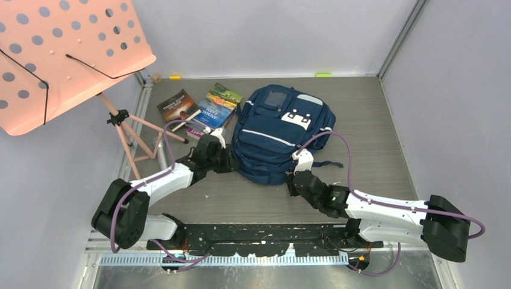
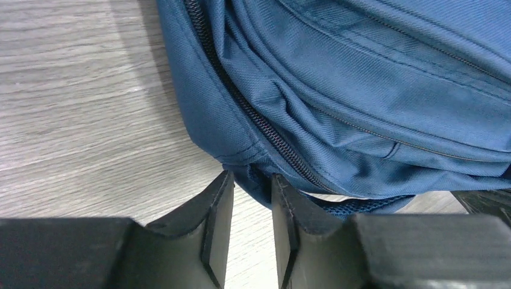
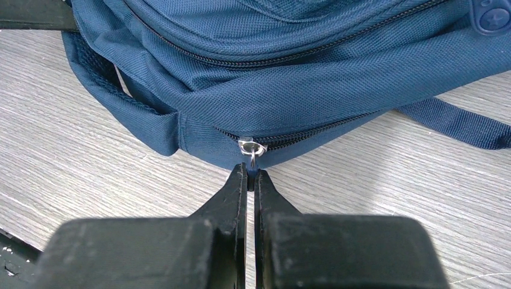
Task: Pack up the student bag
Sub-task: Unzip the student bag at the center of the board.
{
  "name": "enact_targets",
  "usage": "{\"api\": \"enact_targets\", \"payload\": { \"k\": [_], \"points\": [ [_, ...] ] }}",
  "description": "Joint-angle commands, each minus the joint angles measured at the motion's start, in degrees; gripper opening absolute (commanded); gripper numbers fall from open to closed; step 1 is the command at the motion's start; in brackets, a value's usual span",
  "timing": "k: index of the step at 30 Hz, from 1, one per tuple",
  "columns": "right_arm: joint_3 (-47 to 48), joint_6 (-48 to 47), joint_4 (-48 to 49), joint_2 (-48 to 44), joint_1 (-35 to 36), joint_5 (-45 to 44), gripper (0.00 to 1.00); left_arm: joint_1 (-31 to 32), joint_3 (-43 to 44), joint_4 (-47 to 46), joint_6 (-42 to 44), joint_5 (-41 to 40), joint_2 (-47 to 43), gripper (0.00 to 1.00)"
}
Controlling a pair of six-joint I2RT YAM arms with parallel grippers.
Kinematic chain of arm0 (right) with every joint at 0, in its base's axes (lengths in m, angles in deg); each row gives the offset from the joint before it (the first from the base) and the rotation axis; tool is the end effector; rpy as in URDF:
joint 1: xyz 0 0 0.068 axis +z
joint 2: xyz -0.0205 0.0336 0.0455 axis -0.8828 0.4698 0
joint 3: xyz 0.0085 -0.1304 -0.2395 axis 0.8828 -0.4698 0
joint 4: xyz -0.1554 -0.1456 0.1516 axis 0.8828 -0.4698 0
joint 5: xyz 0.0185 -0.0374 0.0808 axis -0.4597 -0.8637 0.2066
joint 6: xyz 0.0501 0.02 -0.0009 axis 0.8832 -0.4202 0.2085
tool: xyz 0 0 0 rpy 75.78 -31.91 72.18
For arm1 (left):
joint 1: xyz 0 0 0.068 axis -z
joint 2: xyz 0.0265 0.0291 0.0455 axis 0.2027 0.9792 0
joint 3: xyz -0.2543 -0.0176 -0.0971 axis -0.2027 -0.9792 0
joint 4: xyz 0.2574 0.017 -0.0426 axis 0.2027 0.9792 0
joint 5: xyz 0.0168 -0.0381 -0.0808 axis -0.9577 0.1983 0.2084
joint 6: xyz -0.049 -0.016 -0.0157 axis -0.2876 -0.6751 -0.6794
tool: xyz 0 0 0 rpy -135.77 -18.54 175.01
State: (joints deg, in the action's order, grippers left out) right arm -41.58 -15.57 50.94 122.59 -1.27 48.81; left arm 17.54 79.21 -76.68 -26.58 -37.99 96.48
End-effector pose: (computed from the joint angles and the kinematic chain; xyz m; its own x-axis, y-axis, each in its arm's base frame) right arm 0.1126 0.1655 0.1846 -0.5250 -0.0591 -0.8491 -0.3593 0.9197 0.1582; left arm 0.2213 -0.1296 0.1799 -0.8144 -0.2072 -0.5420 0.1199 0.8538 -0.5066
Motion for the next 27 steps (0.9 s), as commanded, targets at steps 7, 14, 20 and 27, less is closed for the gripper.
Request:
{"api": "enact_targets", "payload": {
  "k": [7,14,20,27],
  "points": [
    [2.48,0.06,-1.19,-0.11,0.38,-3.45,0.01,0.60,-4.21,-17.00,-4.83,10.53,1.97,0.00],
    [7.17,-0.51,1.44,7.69,0.56,2.50,0.01,10.72,-3.74,-23.20,-7.58,6.96,3.01,0.00],
    [12.11,0.18,2.71,14.22,1.34,7.85,0.01,17.53,-2.41,-26.98,-8.24,3.01,2.31,0.00],
    [16.54,1.65,-4.39,13.29,1.43,15.88,0.01,21.65,-2.06,-26.47,-8.37,-0.78,4.67,0.00]
  ]
}}
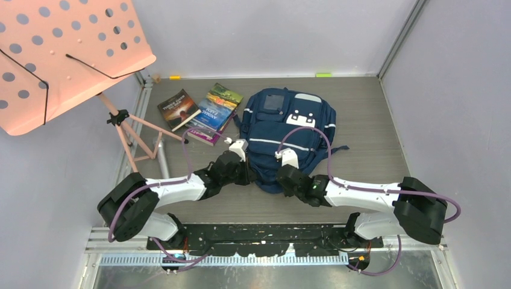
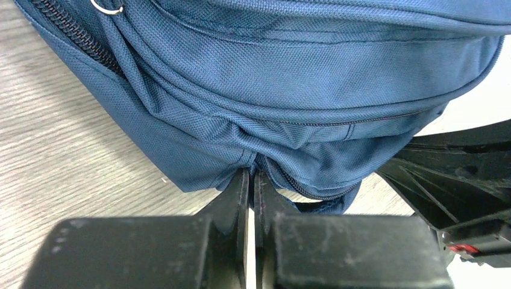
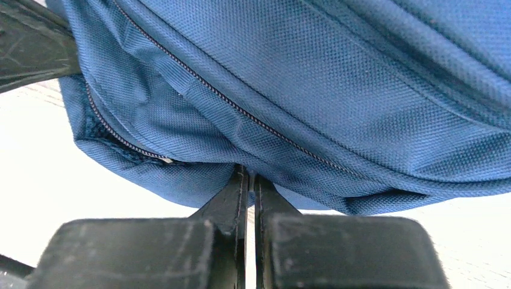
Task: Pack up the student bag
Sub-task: Unzip the student bag at the center of the board.
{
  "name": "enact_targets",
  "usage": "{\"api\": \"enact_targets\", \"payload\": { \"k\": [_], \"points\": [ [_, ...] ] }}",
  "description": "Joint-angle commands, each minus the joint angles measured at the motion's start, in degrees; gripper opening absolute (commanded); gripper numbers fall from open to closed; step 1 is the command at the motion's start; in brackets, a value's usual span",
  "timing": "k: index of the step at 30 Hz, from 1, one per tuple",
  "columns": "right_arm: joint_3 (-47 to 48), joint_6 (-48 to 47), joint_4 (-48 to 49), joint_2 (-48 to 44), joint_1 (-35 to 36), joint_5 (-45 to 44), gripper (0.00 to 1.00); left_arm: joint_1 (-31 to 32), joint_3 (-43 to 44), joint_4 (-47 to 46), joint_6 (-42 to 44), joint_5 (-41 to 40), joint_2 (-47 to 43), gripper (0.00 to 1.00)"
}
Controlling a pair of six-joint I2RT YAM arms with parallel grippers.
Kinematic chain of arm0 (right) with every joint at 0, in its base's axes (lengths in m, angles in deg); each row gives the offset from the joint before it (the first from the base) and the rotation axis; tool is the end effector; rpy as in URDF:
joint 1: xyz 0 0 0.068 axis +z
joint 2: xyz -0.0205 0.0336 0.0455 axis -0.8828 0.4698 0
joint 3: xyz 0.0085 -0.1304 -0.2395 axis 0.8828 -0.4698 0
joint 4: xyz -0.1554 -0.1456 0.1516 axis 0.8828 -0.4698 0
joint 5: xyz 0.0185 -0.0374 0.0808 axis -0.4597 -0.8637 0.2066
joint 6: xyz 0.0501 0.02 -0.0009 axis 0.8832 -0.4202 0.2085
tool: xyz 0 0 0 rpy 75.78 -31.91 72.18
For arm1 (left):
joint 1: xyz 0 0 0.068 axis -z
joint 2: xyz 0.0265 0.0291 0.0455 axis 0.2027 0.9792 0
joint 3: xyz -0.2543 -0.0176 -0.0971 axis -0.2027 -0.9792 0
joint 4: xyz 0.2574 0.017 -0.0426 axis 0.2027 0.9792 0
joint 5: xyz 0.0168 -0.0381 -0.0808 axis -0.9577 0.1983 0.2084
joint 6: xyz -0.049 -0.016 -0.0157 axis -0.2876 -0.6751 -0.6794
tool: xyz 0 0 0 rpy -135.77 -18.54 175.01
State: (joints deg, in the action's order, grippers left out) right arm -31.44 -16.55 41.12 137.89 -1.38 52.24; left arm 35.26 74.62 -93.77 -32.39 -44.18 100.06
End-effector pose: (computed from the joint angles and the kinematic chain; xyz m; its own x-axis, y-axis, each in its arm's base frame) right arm 0.1292 0.1982 0.1725 -0.6409 -0.2639 -0.7208 -0.3943 0.9189 0.0142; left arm 0.1798 -0.1942 0.1661 -0.7800 -0.1364 -0.6108 0.3088 0.7650 -0.5652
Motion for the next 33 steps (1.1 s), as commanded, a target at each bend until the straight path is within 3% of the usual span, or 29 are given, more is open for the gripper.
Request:
{"api": "enact_targets", "payload": {
  "k": [1,6,11,19,26,29,33],
  "points": [
    [7.37,2.78,3.76,-2.67,1.54,13.81,0.01,3.93,2.29,-9.08,-2.78,4.71,1.14,0.00],
    [11.84,3.04,-12.77,-8.37,1.54,14.67,0.01,4.39,1.80,-5.01,-3.18,0.22,0.04,0.00],
    [14.09,3.12,-20.72,-10.35,1.50,16.86,0.01,5.81,1.99,-2.32,-3.77,-5.50,-1.10,0.00],
    [11.41,6.81,-8.62,-3.38,1.48,17.80,0.00,12.93,4.05,-11.95,-5.20,-4.26,1.74,0.00],
    [11.58,8.74,-3.46,-1.49,1.54,12.35,0.01,16.00,4.05,-13.36,-5.25,-5.79,2.54,0.00],
    [9.94,8.74,-5.09,-4.60,1.51,8.67,0.01,16.01,3.15,-7.14,-3.33,-8.73,-2.23,0.16],
    [6.75,8.74,-7.95,-10.21,1.45,4.81,0.01,15.47,3.56,5.88,0.03,-12.53,-10.74,0.54]
  ]
}}
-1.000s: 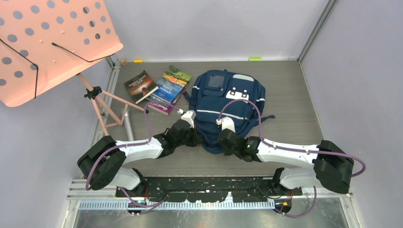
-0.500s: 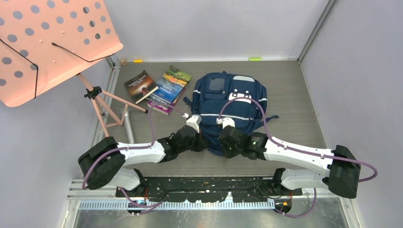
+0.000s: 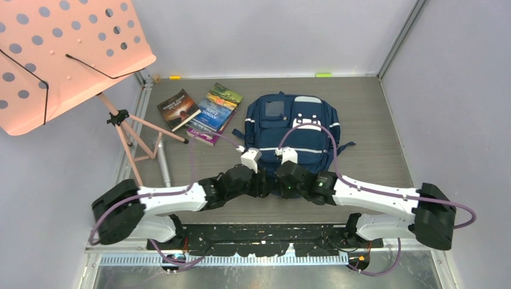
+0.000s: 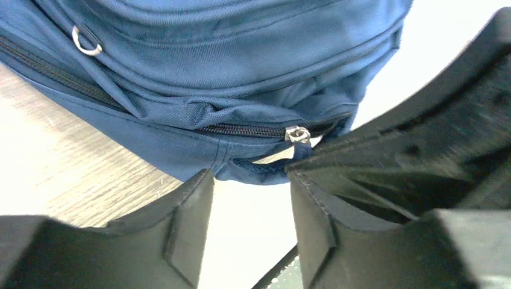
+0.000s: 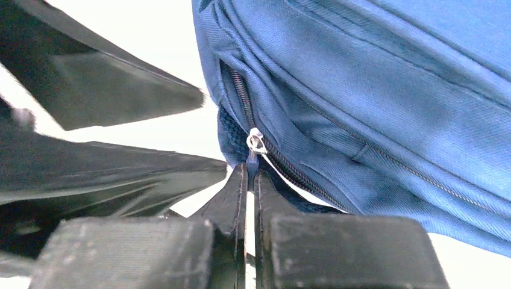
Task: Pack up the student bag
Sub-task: Unzip the student bag at the center of the board.
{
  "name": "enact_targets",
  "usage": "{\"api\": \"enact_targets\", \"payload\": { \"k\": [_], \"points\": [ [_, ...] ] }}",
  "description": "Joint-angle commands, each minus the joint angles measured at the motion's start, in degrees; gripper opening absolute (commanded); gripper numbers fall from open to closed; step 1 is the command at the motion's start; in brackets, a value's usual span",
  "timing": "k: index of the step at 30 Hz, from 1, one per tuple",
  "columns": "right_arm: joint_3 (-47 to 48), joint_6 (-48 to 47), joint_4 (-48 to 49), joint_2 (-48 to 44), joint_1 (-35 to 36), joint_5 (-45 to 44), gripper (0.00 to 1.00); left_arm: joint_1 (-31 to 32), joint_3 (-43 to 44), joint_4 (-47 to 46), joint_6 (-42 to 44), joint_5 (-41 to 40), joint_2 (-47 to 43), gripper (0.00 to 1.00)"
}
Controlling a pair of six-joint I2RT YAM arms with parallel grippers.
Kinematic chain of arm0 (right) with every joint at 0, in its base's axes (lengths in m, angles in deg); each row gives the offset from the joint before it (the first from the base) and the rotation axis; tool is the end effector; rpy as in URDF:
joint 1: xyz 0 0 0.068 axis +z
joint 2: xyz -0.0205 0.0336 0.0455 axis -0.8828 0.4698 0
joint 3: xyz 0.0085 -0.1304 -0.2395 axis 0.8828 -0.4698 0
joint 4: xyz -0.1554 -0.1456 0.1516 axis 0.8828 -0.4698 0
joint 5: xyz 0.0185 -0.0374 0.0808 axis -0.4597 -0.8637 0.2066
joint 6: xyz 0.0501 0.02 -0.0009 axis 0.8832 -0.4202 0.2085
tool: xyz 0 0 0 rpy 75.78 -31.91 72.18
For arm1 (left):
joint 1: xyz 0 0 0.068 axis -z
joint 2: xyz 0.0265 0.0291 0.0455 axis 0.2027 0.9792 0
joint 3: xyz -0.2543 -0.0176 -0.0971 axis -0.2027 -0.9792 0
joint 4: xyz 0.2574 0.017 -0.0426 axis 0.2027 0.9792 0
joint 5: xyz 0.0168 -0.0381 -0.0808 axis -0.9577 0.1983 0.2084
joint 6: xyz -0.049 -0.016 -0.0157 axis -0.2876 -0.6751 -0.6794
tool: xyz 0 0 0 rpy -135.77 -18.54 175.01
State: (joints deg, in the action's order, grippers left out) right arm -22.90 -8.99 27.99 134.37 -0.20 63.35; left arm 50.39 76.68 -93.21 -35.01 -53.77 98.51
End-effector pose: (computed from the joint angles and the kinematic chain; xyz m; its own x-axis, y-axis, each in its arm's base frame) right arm 0.1208 0.2065 0.2138 -0.7561 -0.2072 -0.6208 -0.4157 0.8846 0.2112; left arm 0.1303 -0.2357 0.1829 -0.7434 -0.0719 -0.6649 0.4225 0.7203 -0.5502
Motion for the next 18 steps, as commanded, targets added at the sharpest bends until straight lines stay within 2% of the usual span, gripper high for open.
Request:
{"api": "enact_targets", "payload": {
  "k": [1,3,5,7,13,18],
  "points": [
    [-2.33,1.39,4.06,-8.57,0.27,-7.56,0.01,-0.05,1.90,8.96,3.70,-4.16,-11.35,0.62],
    [-3.78,1.88,2.65,-11.24,0.27,-9.37,0.01,-1.18,3.42,17.34,5.60,-7.36,-15.48,0.74],
    [-5.20,2.47,1.56,-13.59,0.24,-10.85,0.01,-4.01,4.97,23.66,7.19,-9.09,-18.71,0.79],
    [-6.29,3.09,0.76,-15.31,0.24,-11.83,0.01,-8.38,5.84,26.30,8.81,-6.80,-21.09,0.80],
    [-7.62,4.40,-0.93,-17.01,0.18,-12.99,0.01,-21.15,8.10,23.91,11.15,3.38,-20.46,0.76],
    [-8.12,5.15,-1.64,-17.47,0.18,-13.20,0.01,-26.49,9.26,14.34,9.41,11.08,-10.19,0.67]
  ]
}}
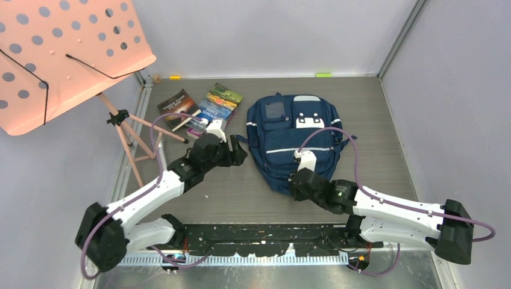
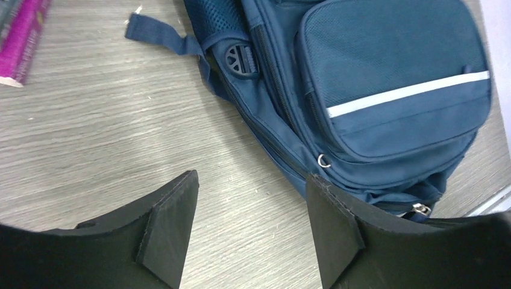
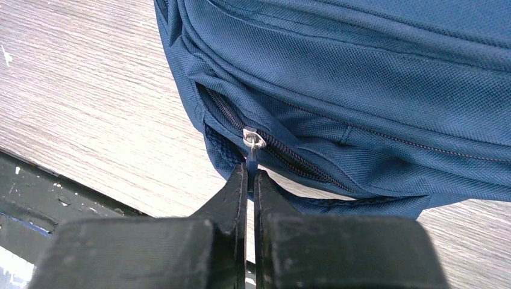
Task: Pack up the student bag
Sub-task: Unzip the student bag at the center of the board.
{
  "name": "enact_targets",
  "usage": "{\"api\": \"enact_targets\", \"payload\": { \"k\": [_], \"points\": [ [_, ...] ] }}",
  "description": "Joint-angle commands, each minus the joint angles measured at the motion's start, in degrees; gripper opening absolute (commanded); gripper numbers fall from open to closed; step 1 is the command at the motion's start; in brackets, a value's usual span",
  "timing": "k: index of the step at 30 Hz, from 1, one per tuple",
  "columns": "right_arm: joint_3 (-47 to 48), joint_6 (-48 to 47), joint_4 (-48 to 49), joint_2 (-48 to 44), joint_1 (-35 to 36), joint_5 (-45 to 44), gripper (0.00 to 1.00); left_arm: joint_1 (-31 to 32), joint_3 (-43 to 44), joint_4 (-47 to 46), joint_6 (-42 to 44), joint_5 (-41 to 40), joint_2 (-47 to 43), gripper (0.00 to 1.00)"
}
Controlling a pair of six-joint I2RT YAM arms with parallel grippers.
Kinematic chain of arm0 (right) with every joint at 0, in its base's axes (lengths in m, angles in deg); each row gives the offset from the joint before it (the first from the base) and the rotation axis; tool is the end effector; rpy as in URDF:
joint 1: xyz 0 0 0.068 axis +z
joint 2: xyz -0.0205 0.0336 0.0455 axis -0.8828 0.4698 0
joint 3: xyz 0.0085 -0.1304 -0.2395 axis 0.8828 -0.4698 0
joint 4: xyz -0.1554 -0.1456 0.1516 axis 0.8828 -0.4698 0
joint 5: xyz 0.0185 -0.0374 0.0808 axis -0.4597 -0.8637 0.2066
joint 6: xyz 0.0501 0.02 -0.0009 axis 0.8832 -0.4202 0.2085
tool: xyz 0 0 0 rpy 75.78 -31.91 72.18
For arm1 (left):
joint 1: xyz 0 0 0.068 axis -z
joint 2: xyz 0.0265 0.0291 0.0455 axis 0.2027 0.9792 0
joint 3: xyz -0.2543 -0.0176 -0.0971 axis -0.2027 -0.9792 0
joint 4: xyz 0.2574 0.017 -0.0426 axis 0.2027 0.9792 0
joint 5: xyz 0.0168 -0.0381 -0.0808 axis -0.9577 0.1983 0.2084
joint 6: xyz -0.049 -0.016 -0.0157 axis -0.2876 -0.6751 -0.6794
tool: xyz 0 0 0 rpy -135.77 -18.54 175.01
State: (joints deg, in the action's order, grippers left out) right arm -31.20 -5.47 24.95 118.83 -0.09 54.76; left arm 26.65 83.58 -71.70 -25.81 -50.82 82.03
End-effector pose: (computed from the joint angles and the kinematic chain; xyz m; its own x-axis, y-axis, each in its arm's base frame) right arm 0.1003 0.1584 0.2175 -0.7026 -0.0737 -0.7078 -0.3118 0.9259 0.2131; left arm 0.1865 -0.1437 0.2546 -0.6307 -0.2295 -0.7413 0.2427 0.8490 -0.4694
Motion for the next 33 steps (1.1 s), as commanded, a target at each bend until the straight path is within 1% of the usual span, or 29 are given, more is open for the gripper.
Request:
{"api": "enact_targets", "payload": {
  "k": [1,4,6,10,14,18,22,25,26,30,31,33],
  "points": [
    [0.10,1.83,1.31,-2.01,0.07,-4.72,0.01,-3.82,2.61,-9.52,-0.90,10.09,8.60,0.64],
    [0.03,2.26,0.68,-2.68,0.07,-4.92,0.01,-5.70,2.88,-17.84,-4.34,15.88,15.20,0.56],
    [-0.14,2.61,0.39,-3.25,0.07,-4.97,0.01,-5.98,3.67,-21.59,-4.99,17.44,18.87,0.55],
    [-0.63,3.11,0.14,-4.36,0.07,-5.24,0.01,-6.17,6.06,-24.22,-5.19,18.26,24.91,0.55],
    [-0.89,3.36,-0.16,-4.81,0.07,-5.43,0.01,-6.18,8.23,-23.36,-4.18,18.11,30.27,0.54],
    [-0.01,3.17,-1.73,-5.16,0.09,-5.77,0.01,-6.27,8.25,-23.71,-4.39,17.84,33.69,0.50],
    [0.27,3.00,-3.28,-6.28,0.09,-6.03,0.01,-6.19,8.23,-26.83,-6.11,20.30,36.06,0.45],
    [0.68,2.72,-3.57,-6.09,0.08,-4.33,0.01,-6.18,8.17,-28.87,-7.38,22.61,37.26,0.37],
    [1.08,2.57,-3.68,-5.82,0.08,-3.88,0.01,-6.15,8.11,-29.29,-7.69,23.06,37.55,0.33],
    [3.53,1.23,-4.26,-1.86,0.07,-0.33,0.01,-5.57,6.61,-33.10,-10.44,24.53,37.90,0.04],
    [4.22,0.98,-4.44,0.12,0.07,1.06,0.01,-5.19,5.98,-34.33,-11.33,24.40,37.59,0.00],
    [6.16,0.24,-4.04,3.42,0.07,3.44,0.01,-3.57,4.53,-36.54,-12.81,23.32,36.91,0.00]
  ]
}}
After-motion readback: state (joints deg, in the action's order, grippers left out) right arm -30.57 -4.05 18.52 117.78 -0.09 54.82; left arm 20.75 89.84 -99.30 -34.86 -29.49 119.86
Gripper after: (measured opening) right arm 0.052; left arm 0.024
